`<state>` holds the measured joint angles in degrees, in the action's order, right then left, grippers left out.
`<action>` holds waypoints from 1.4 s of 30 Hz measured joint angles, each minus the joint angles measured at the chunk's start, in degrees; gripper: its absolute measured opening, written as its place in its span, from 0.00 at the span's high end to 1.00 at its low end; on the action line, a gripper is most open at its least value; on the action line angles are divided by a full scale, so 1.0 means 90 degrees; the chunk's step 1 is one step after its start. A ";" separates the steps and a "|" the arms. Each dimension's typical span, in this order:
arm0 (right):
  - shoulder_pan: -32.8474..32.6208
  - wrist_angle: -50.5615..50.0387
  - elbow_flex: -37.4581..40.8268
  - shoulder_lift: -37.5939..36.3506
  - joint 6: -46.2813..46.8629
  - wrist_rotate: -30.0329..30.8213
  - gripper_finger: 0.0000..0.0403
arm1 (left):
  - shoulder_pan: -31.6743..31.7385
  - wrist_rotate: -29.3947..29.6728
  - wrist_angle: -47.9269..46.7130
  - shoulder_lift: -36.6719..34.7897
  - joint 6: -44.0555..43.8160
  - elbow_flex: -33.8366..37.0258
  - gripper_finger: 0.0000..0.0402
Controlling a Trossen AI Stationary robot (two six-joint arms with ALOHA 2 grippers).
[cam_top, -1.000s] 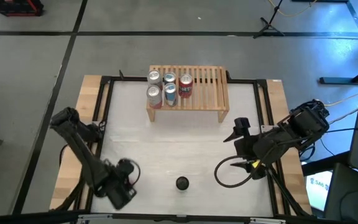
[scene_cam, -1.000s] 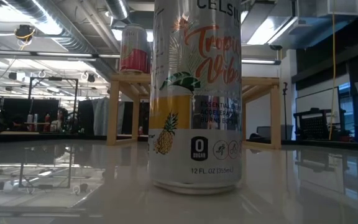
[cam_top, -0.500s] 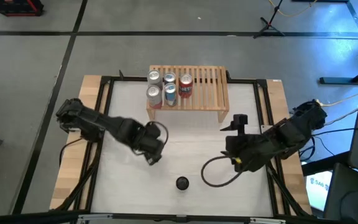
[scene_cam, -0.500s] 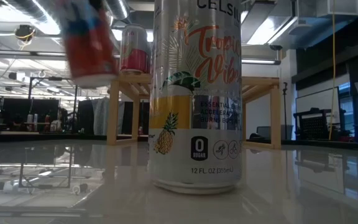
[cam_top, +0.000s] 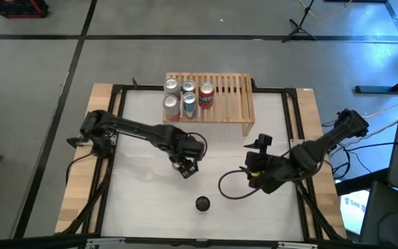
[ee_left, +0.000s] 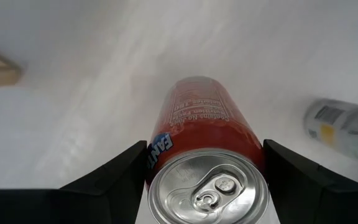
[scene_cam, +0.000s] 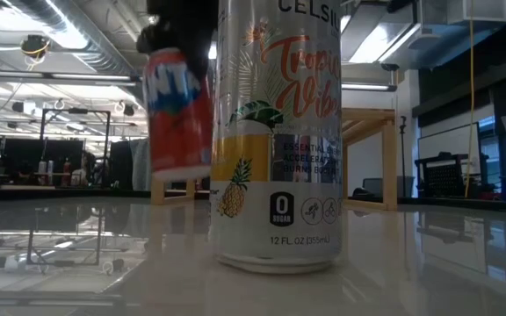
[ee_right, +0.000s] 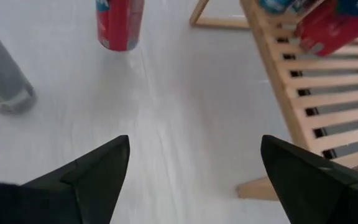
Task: Place canned beverage on shelf
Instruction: Put the red soda can on the shelf aligned with the other red soda can
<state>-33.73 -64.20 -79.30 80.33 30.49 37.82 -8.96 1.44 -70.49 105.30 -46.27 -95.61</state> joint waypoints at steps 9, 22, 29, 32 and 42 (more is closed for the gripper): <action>0.0000 0.0367 0.0628 0.0001 0.0275 0.0012 0.13 | 0.0137 -0.0243 0.0127 0.0475 0.0210 0.0000 0.35; 0.0001 0.0490 0.0628 0.0001 0.0259 0.0035 0.13 | 0.0114 -0.0260 0.0747 0.0473 0.0215 0.0000 0.25; 0.0001 0.0524 0.0628 0.0001 0.0256 0.0034 0.13 | 0.0115 -0.0223 0.0811 0.0473 0.0209 0.0000 0.25; 0.0000 0.0538 0.0628 0.0001 0.0256 0.0036 0.13 | 0.0113 -0.0103 0.0988 0.0473 0.0167 0.0000 0.25; 0.0001 0.0543 0.0628 0.0001 0.0255 0.0024 0.13 | 0.0120 -0.0052 0.1082 0.0473 0.0189 0.0000 0.25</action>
<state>-33.72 -59.31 -73.65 80.34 32.79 38.04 -7.88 0.97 -60.75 109.56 -44.58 -95.61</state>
